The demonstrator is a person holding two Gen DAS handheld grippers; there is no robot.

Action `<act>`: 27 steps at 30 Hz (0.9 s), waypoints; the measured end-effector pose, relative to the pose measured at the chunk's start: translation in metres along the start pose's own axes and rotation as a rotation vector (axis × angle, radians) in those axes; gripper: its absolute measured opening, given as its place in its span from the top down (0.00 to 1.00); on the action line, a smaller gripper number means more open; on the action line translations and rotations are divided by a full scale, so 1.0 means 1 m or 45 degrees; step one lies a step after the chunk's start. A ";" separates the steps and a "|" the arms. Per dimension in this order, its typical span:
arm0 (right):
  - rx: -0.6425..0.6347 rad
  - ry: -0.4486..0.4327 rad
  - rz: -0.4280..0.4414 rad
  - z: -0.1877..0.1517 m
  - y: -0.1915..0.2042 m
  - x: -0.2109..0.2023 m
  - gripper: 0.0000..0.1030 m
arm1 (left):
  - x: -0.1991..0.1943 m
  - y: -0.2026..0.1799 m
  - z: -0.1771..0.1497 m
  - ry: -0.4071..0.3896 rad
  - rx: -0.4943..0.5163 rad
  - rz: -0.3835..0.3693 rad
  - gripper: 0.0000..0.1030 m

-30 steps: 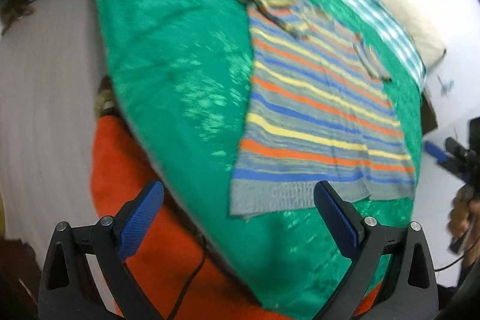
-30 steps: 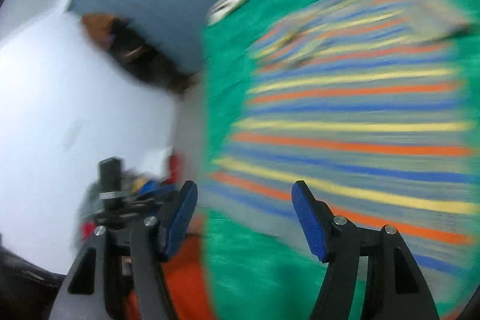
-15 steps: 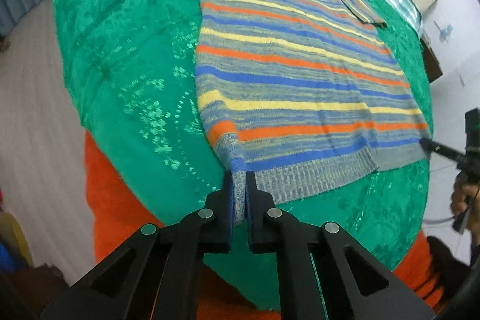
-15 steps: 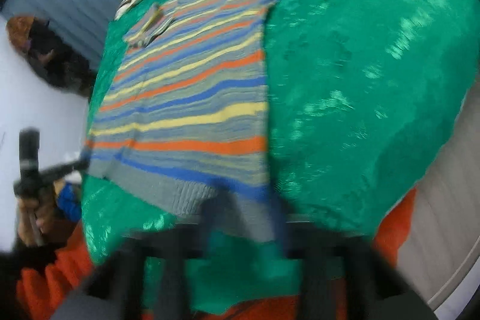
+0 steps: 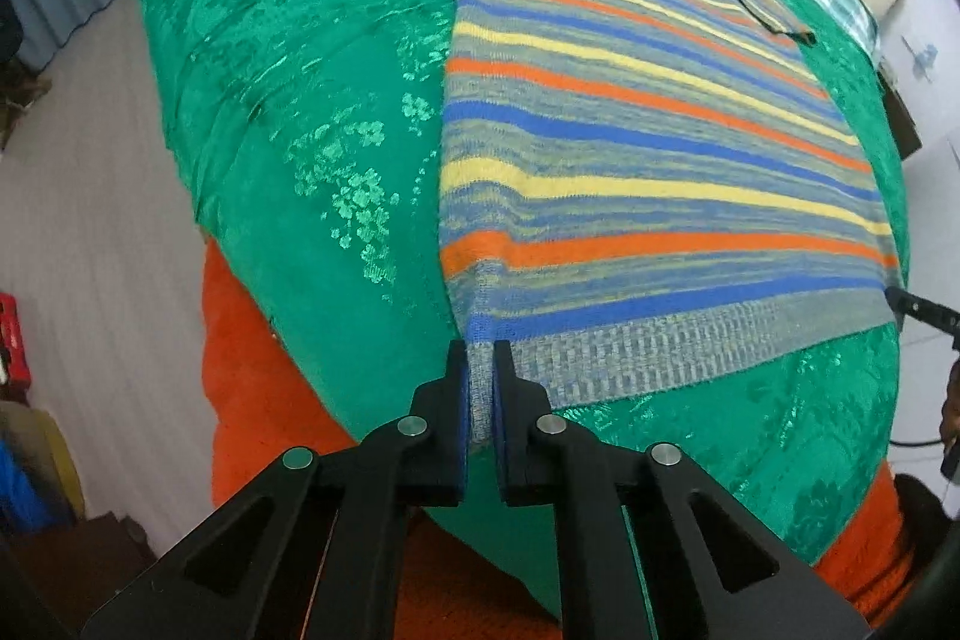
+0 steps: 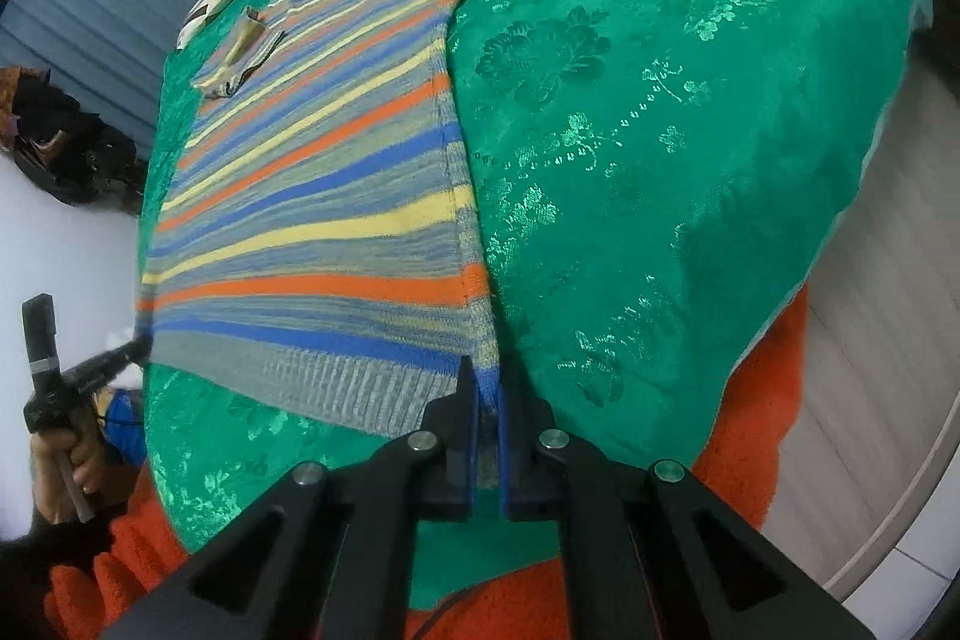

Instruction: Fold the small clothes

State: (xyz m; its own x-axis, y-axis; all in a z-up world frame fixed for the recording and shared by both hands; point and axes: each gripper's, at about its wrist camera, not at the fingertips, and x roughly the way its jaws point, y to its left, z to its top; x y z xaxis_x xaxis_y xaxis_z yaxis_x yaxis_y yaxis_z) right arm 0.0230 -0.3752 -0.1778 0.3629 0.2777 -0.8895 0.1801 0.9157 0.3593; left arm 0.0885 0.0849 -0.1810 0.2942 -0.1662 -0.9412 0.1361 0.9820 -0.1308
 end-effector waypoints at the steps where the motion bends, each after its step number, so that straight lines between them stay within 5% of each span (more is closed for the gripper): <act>1: -0.001 -0.007 -0.001 0.000 0.001 -0.001 0.96 | 0.000 0.001 -0.001 0.000 -0.008 0.004 0.82; 2: -0.005 -0.016 -0.001 -0.001 0.002 -0.003 0.95 | -0.003 0.003 -0.002 0.009 -0.018 0.011 0.76; 4: 0.000 -0.018 0.011 -0.003 0.004 -0.008 0.84 | -0.013 0.009 -0.006 0.018 -0.036 0.080 0.38; 6: -0.004 0.007 -0.009 -0.009 -0.001 -0.022 0.71 | -0.032 0.021 -0.010 -0.034 -0.050 0.148 0.37; 9: -0.097 -0.022 -0.154 -0.009 -0.006 -0.055 0.68 | -0.067 0.035 -0.004 -0.154 -0.101 0.224 0.37; 13: -0.336 -0.093 -0.281 0.018 0.020 -0.083 0.67 | -0.095 0.017 0.022 -0.321 -0.087 0.133 0.26; 16: -0.530 -0.128 -0.207 0.044 0.064 -0.069 0.65 | -0.085 -0.019 0.039 -0.397 -0.012 0.028 0.19; 20: -0.576 -0.072 0.010 0.060 0.097 -0.011 0.65 | -0.031 -0.048 0.045 -0.310 0.041 -0.012 0.18; 23: -0.580 0.033 -0.042 0.050 0.089 0.028 0.65 | 0.013 -0.041 0.028 -0.117 0.078 0.075 0.23; 27: -0.591 0.119 -0.087 0.032 0.064 0.005 0.65 | -0.009 -0.020 -0.006 -0.160 0.113 0.127 0.13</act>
State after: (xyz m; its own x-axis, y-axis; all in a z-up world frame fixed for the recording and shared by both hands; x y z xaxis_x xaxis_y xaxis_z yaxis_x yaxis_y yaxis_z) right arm 0.0654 -0.3250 -0.1500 0.2767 0.2178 -0.9360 -0.2346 0.9598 0.1540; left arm 0.0773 0.0669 -0.1721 0.4254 -0.0838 -0.9011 0.1818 0.9833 -0.0056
